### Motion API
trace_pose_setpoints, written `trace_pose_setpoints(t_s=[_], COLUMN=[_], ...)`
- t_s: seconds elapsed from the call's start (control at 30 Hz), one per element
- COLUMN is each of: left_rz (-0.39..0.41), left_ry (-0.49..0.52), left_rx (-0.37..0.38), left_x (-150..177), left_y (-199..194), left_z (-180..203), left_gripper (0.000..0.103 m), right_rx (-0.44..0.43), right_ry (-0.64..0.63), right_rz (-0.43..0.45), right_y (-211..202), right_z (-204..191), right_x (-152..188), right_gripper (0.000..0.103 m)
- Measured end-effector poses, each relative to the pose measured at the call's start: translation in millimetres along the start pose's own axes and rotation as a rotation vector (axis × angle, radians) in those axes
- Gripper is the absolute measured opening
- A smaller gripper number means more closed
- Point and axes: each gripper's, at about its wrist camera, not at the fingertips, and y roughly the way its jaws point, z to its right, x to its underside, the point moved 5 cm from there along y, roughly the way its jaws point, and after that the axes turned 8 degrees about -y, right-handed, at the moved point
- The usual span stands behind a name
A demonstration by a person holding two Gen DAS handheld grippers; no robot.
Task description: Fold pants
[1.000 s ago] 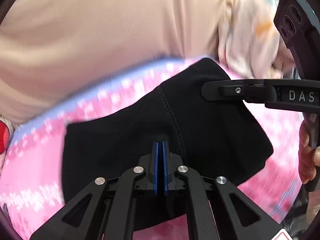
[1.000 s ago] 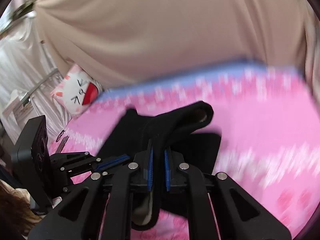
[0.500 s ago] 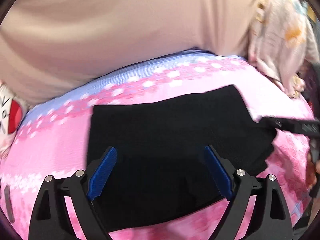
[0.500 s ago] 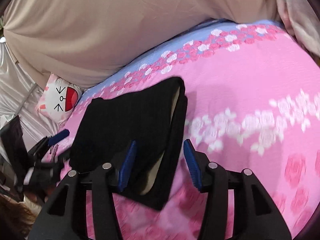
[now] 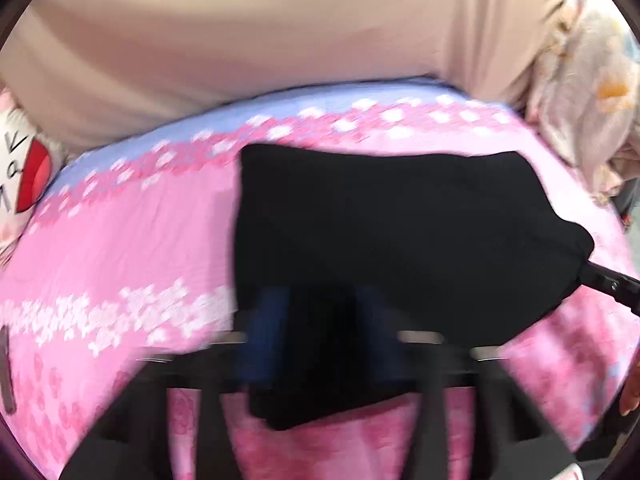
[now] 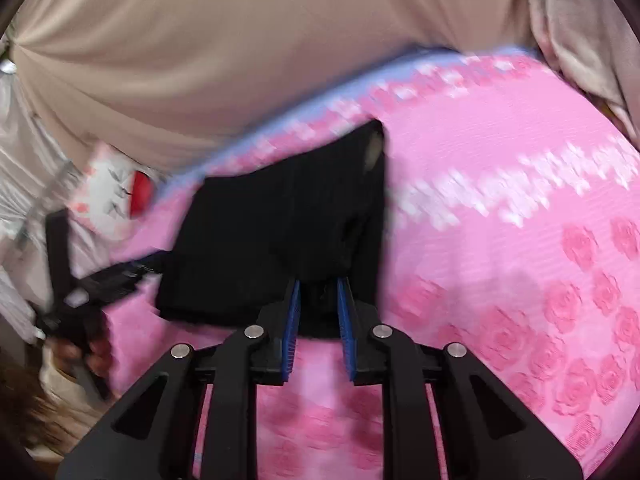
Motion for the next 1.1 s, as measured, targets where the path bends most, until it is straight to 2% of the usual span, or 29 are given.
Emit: trace_pose_setpoints(t_s=[0.03, 0.07, 0.13, 0.17, 0.2, 0.3, 0.4, 0.47, 0.53, 0.6, 0.67, 0.73, 0.77, 0.8, 0.83, 0.87, 0.9, 0.93, 1.0, 1.03, 1.07, 1.1], left_rz=[-0.001, -0.014, -0.029, -0.030, -0.033, -0.102, -0.172, -0.224, -0.269, -0.243, -0.251, -0.247, -0.226, -0.224, -0.215, -0.200, -0.188, -0.209, -0.279, -0.269, -0.276, -0.277], left_ry=[-0.009, -0.013, -0.051, -0.080, -0.103, -0.187, -0.256, -0.282, -0.305, -0.285, -0.280, -0.263, -0.241, -0.237, -0.240, -0.236, -0.241, -0.248, -0.267, -0.267, -0.248, -0.221], left_rx=[-0.054, -0.069, -0.050, -0.047, -0.040, 0.012, 0.097, 0.195, 0.253, 0.247, 0.268, 0.261, 0.240, 0.231, 0.244, 0.245, 0.251, 0.268, 0.289, 0.300, 0.293, 0.287], left_x=[3.6, 7.0, 13.5, 15.9, 18.1, 28.1, 39.7, 48.3, 55.3, 53.8, 50.0, 46.2, 40.8, 38.4, 28.6, 24.1, 20.4, 21.0, 32.2, 33.6, 35.9, 37.6], left_y=[4.0, 4.2, -5.2, -10.1, -12.3, -3.5, 4.9, 9.4, 15.9, 15.1, 20.1, 26.0, 29.4, 30.1, 26.9, 21.9, 19.0, 22.2, 38.5, 35.7, 28.8, 19.1], left_z=[-11.6, -18.8, -36.2, -45.8, -52.4, -72.4, -73.7, -64.0, -55.0, -47.3, -36.8, -32.1, -29.5, -29.5, -31.2, -33.4, -37.5, -42.8, -47.4, -47.7, -47.0, -44.7], left_gripper=[0.074, 0.074, 0.077, 0.087, 0.089, 0.089, 0.089, 0.089, 0.090, 0.090, 0.090, 0.084, 0.064, 0.050, 0.043, 0.035, 0.035, 0.037, 0.051, 0.051, 0.052, 0.052], right_rx=[0.029, 0.021, -0.010, -0.012, -0.009, -0.012, -0.053, -0.121, -0.158, -0.197, -0.186, -0.181, -0.178, -0.151, -0.173, -0.190, -0.172, -0.134, -0.061, -0.067, -0.137, -0.130], right_ry=[0.035, 0.092, 0.153, 0.159, 0.165, 0.164, 0.184, 0.203, 0.228, 0.271, 0.275, 0.270, 0.241, 0.201, 0.193, 0.173, 0.132, 0.092, 0.110, 0.139, 0.188, 0.181], right_rz=[-0.039, -0.048, -0.031, -0.019, -0.003, 0.011, 0.019, 0.024, 0.009, 0.010, 0.029, 0.054, 0.059, 0.033, 0.035, 0.060, 0.081, 0.083, 0.004, -0.031, -0.017, -0.014], right_y=[8.4, 9.1, -2.0, -10.6, -17.2, -27.1, -27.9, -22.3, -12.6, -2.6, 2.3, 8.8, 13.9, 19.9, 17.6, 9.7, 1.2, -1.3, 19.9, 30.0, 26.4, 17.2], right_z=[12.1, 21.1, 25.7, 24.6, 23.9, 17.9, 11.1, 3.4, 0.0, -0.2, -0.8, -0.6, -3.5, -10.4, -17.9, -27.1, -35.7, -38.2, -14.4, -3.3, 0.4, -1.1], right_x=[10.9, 19.9, 29.5, 32.2, 32.6, 30.0, 27.6, 26.9, 25.2, 20.1, 10.7, -1.7, -7.1, -11.4, -13.7, -17.0, -20.3, -20.5, -5.0, 5.1, 10.5, 11.8], right_gripper=[0.035, 0.046, 0.047, 0.053, 0.065, 0.078, 0.079, 0.079, 0.079, 0.079, 0.079, 0.078, 0.055, 0.021, 0.019, 0.018, 0.018, 0.017, 0.020, 0.021, 0.027, 0.042])
